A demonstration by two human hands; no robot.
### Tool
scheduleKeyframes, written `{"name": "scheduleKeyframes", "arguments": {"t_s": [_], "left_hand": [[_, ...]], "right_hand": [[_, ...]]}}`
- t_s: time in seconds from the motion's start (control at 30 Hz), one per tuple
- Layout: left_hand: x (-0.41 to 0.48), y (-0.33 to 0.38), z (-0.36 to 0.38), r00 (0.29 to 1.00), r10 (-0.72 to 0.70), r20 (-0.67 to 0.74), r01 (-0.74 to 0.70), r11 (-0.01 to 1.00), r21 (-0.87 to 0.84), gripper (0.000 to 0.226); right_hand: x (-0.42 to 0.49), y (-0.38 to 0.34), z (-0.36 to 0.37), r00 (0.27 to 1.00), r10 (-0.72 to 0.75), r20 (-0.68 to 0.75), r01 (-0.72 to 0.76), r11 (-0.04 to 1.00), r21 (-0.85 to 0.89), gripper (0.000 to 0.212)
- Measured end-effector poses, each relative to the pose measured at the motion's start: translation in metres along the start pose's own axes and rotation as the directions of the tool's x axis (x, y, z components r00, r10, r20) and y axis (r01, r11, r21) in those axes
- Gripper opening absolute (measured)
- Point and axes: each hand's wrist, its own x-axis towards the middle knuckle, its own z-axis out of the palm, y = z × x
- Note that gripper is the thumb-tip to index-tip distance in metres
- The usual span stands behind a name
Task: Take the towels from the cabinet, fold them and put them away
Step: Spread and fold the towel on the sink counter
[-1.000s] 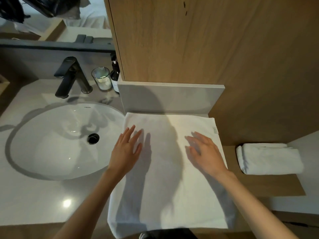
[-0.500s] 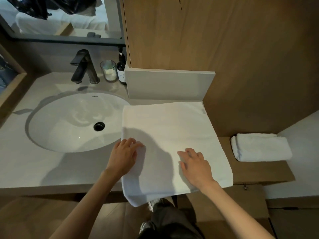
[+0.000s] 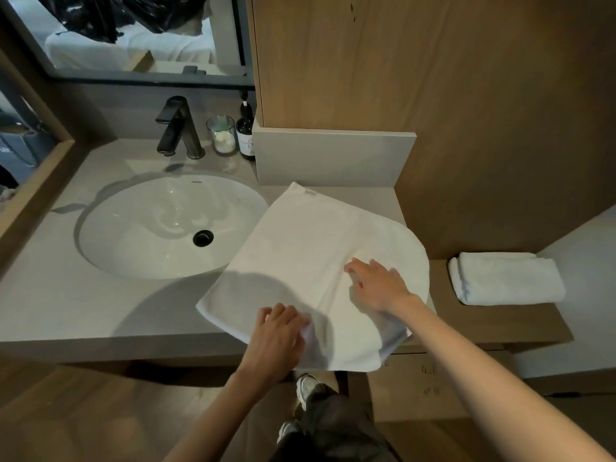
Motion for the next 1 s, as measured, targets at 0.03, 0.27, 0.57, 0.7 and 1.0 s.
{"name": "scheduleKeyframes", "arguments": {"t_s": [0.03,0.27,0.57,0.7,1.0], "left_hand": [[0.002,0.004,0.0,1.0,-0.004,0.004,0.004,1.0,-0.001,0.036],[0.031,0.016,0.003,0.965,-0.028,0.259,0.037,0.999,-0.031,0.033],[0.078,0.017,0.02,0.983,-0.042,0.179,0.04,0.999,0.011,0.034],[0.094,0.017,0.025,0.986,-0.154,0.066,0.155,0.988,-0.004,0.044],[0.165,0.003,0.033,0.952,-0.304,-0.034,0.303,0.952,-0.038,0.046]], "right_hand": [[0.004,-0.001,-0.003,1.0,0.008,0.019,-0.009,0.999,0.035,0.037],[0.039,0.009,-0.012,0.996,-0.038,0.076,0.028,0.991,0.131,0.032],[0.089,0.041,-0.031,0.982,-0.184,0.032,0.181,0.979,0.09,0.038],[0.101,0.047,-0.041,0.984,-0.172,0.04,0.169,0.984,0.061,0.037],[0.104,0.015,0.014,0.905,-0.225,-0.361,0.222,0.974,-0.052,0.047]]}}
